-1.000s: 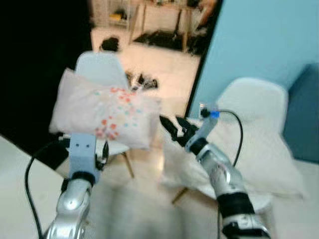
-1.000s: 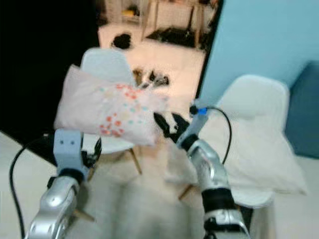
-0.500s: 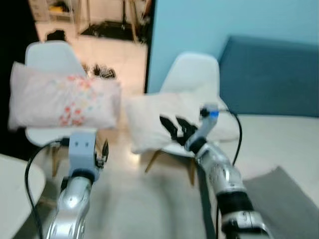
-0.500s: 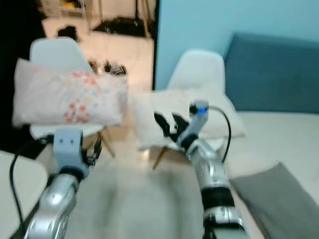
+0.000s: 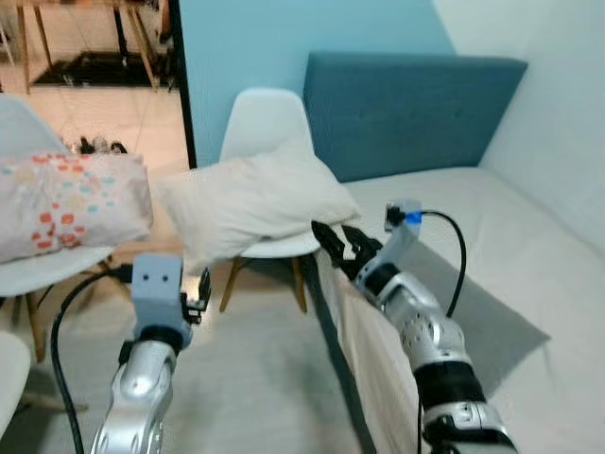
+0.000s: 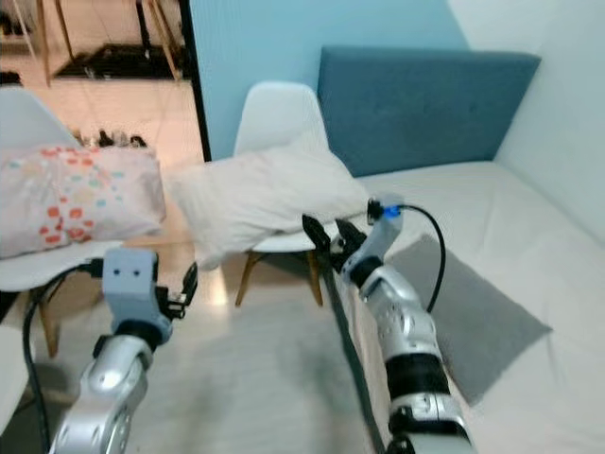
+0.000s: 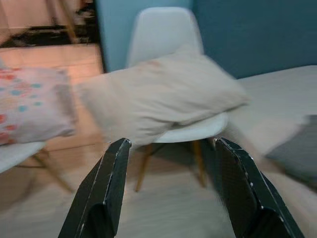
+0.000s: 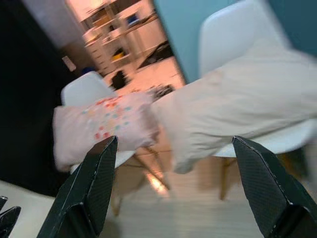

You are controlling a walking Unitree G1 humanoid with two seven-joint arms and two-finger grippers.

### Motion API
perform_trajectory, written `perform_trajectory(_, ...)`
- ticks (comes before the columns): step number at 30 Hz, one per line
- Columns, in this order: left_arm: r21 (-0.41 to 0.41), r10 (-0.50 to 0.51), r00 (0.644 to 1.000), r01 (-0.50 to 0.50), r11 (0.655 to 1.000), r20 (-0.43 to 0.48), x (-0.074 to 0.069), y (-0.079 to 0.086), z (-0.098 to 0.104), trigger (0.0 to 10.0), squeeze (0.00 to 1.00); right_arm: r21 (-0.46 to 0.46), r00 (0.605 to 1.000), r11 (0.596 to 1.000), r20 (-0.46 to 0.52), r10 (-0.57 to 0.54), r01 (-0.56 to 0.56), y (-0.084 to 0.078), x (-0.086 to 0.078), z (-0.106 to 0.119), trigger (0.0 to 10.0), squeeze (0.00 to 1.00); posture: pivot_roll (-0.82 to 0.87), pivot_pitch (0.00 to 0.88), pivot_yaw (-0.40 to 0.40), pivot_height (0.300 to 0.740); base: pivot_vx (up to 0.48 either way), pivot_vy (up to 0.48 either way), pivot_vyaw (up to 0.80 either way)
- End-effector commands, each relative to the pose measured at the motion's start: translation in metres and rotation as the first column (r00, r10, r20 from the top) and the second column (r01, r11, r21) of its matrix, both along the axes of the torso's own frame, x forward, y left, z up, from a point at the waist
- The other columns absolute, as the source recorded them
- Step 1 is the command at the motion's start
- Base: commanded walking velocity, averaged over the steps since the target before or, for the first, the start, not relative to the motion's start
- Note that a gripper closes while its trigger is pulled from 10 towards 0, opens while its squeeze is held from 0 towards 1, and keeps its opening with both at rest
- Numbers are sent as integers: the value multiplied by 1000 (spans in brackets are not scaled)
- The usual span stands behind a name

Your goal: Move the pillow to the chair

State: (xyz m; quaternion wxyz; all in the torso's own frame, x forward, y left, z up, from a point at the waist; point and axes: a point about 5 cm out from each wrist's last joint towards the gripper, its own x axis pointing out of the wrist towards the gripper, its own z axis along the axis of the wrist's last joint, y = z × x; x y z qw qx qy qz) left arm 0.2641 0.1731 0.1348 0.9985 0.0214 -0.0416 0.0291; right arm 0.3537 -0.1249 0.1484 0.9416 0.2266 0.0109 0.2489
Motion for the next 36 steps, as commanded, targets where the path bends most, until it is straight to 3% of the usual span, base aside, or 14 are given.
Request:
perform_trajectory(1, -27, 4, 1000, -4, 1000, -2, 1, 0, 0, 10000, 0, -2, 1000, 1000, 5, 24, -24, 3, 0, 2, 10000, 0, -16, 0, -98, 740, 0, 0, 0)
perform_trajectory(28, -65, 31, 999, -31, 997, -11, 3, 5, 0, 10000, 0, 1, 1000, 1000, -1, 30, -30, 4, 2, 3, 10000, 0, -16, 0, -102, 740, 446, 0, 0)
perform_trajectory(33, -69, 31, 999, -31, 997, -8, 3, 6, 0, 10000, 0, -17, 1000, 1000, -10, 11, -11, 3, 2, 3, 10000, 0, -17, 0, -101, 740, 469, 0, -706)
perform_trajectory(35, -79, 27, 1000, -27, 997, -8, 3, 5, 0, 10000, 0, 17, 999, 1000, -38, -22, 23, -1, 4, 2, 10000, 0, -17, 0, -101, 740, 0, 0, -706)
perform_trajectory(36, -87, 17, 1000, -18, 996, -11, 3, 5, 0, 10000, 0, 67, 989, 992, -102, -104, 111, -16, 9, -2, 10000, 0, -16, 0, -99, 740, 0, 0, -700)
